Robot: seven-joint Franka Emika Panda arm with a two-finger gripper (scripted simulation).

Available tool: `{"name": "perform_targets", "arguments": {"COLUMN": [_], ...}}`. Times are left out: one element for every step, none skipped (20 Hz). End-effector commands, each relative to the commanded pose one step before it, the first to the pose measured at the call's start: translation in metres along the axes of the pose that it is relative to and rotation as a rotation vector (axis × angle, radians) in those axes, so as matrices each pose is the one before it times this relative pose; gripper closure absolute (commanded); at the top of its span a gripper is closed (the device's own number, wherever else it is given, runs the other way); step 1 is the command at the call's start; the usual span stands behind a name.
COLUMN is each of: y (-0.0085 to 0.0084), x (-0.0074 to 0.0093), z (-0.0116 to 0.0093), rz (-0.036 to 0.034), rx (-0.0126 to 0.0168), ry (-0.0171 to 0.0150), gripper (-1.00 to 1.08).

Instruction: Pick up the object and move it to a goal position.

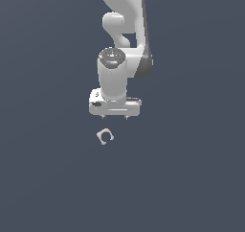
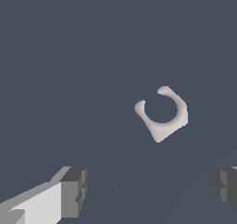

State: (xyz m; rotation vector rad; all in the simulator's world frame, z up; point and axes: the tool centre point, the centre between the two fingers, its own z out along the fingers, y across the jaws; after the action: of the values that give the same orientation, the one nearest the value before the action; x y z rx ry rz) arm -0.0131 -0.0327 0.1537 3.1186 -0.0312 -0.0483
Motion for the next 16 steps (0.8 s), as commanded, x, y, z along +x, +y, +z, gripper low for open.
{"name": "perform_targets", "arguments": {"y": [0.00001,-0.00032,-0.00065,-0.00113,-0.00157,-0.00194,-0.00173,-0.00126,-0.00077,-0.00029,0.00007,0.00018,0.00005,0.00014,0.00005,0.00023], "x": [0.0,-0.00004,-0.00011,-0.00018,-0.00026,-0.00032,-0.00029,-0.00021,-0.00012,-0.00005,0.00002,0.00003,-0.00004,0.00001,0.00009,0.00017], "z": [0.0,-0.00033,-0.00093,-0.00153,-0.00212,-0.00265,-0.0024,-0.00176,-0.00111,-0.00048,0.00012,0.00042,0.00003,0.00001,0.00014,0.00033], "rz": [0.0,-0.00066,-0.00148,-0.00256,-0.0036,-0.00459,-0.00429,-0.00334,-0.00228,-0.00115,0.0,0.00115,0.00119,0.0,-0.00154,-0.00258], "rx": [0.0,-0.0002,-0.00044,-0.00077,-0.00113,-0.00148,-0.00142,-0.0011,-0.00071,-0.00031,0.0,0.00031,0.00011,0.0,-0.00001,0.00002], "ry": [0.0,0.00004,0.00008,0.00014,0.00022,0.00029,0.00029,0.00023,0.00016,0.00008,0.0,-0.00008,-0.00006,0.0,0.00007,0.00011], "gripper": [-0.92,-0.92,-0.92,-0.92,-0.92,-0.92,-0.92,-0.92,-0.92,-0.92,-0.92,-0.92,-0.92,-0.92,-0.92,-0.92]}}
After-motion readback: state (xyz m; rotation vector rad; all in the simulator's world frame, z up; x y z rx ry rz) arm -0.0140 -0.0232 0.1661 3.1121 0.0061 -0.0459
